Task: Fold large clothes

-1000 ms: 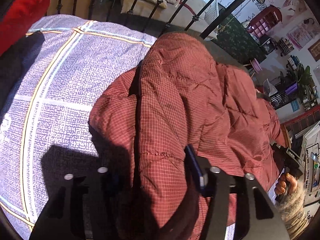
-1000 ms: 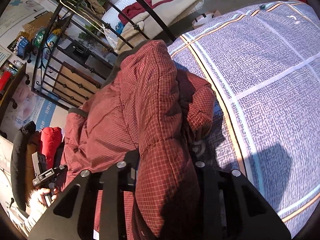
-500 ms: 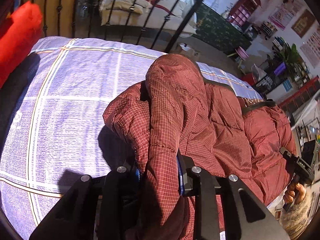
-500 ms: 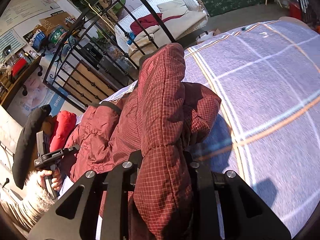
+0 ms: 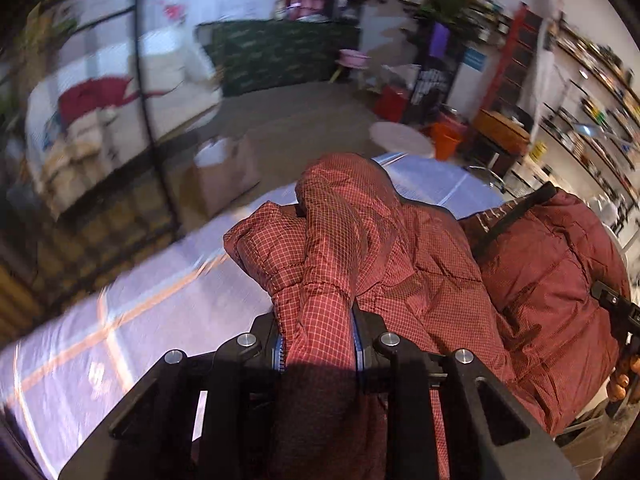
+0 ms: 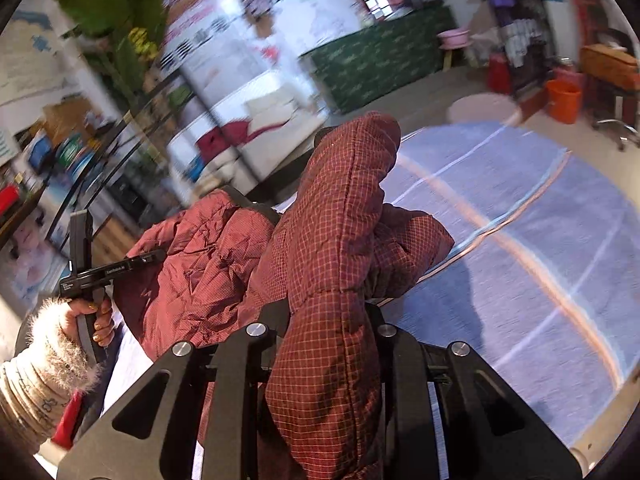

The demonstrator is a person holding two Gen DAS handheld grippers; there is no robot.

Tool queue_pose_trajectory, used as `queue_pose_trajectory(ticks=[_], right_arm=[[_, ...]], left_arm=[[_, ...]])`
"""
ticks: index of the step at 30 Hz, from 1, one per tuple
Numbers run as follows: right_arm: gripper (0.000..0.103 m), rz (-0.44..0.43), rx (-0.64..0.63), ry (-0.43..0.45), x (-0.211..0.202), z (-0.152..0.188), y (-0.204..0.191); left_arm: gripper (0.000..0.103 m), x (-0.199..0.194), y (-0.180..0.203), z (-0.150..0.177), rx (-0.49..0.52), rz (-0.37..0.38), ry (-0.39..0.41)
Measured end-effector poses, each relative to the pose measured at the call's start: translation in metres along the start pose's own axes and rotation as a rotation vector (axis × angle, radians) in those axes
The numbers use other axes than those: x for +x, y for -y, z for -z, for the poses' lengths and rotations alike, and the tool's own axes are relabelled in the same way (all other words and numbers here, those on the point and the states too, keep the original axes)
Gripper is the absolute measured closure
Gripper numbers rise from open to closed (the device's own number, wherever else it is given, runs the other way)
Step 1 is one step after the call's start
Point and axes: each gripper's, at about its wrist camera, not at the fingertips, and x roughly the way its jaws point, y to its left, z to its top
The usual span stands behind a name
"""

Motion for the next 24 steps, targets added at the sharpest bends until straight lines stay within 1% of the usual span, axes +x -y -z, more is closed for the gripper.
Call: queue_pose_trajectory(ticks=[1, 2, 4, 6, 7, 8, 11, 13, 14, 15, 16, 17, 18, 19, 21, 22, 23, 24], right_arm=[[0.082, 0.032, 0.028, 0.033, -0.008, -0.008, 0.015], [0.082, 0.079, 0.059, 0.073, -0.018, -0.017, 0.034], [0.082, 0.159, 0.112, 0.137, -0.032, -0.027, 0.063], [0.082, 0.231, 0.175, 0.193, -0.043, -0.031, 0.092], [0.082, 0.271, 0.197, 0.219, -0.046, -0.032, 0.105], [0.082, 0.321, 0.223, 0.243, -0.046, -0.031, 0.120], [0.082, 0.439, 0.266, 0.287, -0.039, -0.019, 0.150], [0.081, 0.507, 0.284, 0.306, -0.032, -0.006, 0.166], [0.081, 0.535, 0.317, 0.310, -0.027, 0.006, 0.176], [0.080, 0.555, 0.338, 0.310, -0.024, 0.017, 0.185], [0.080, 0.569, 0.348, 0.309, -0.024, 0.028, 0.193], [0.079, 0.575, 0.362, 0.308, -0.023, 0.040, 0.201], [0.078, 0.570, 0.385, 0.301, -0.022, 0.049, 0.210], [0.075, 0.564, 0.406, 0.286, -0.022, 0.057, 0.217], [0.072, 0.535, 0.434, 0.274, -0.021, 0.069, 0.230], [0.071, 0.538, 0.420, 0.268, -0.021, 0.070, 0.232], [0.070, 0.552, 0.394, 0.253, -0.019, 0.068, 0.231], [0.068, 0.558, 0.389, 0.247, -0.017, 0.068, 0.231]], left_arm=[[0.079, 0.020, 0.025, -0.027, 0.045, 0.012, 0.008], [0.079, 0.035, 0.045, -0.045, 0.078, 0.020, 0.013], [0.079, 0.074, 0.085, -0.086, 0.112, 0.054, 0.019], [0.079, 0.108, 0.118, -0.118, 0.138, 0.062, 0.030], [0.079, 0.131, 0.139, -0.136, 0.164, 0.063, 0.037], [0.079, 0.148, 0.159, -0.146, 0.193, 0.058, 0.044], [0.079, 0.195, 0.216, -0.163, 0.285, 0.010, 0.072], [0.079, 0.229, 0.246, -0.157, 0.352, -0.002, 0.077], [0.078, 0.244, 0.256, -0.152, 0.374, -0.024, 0.069], [0.078, 0.262, 0.265, -0.144, 0.396, -0.081, 0.061], [0.079, 0.275, 0.271, -0.139, 0.402, -0.125, 0.055], [0.078, 0.291, 0.269, -0.132, 0.383, -0.155, 0.048], [0.077, 0.301, 0.269, -0.131, 0.360, -0.162, 0.039], [0.073, 0.309, 0.263, -0.129, 0.340, -0.174, 0.028], [0.055, 0.318, 0.261, -0.122, 0.371, -0.240, 0.035], [0.051, 0.315, 0.260, -0.118, 0.387, -0.259, 0.047], [0.041, 0.310, 0.256, -0.116, 0.395, -0.287, 0.059], [0.028, 0.306, 0.254, -0.117, 0.390, -0.312, 0.059]])
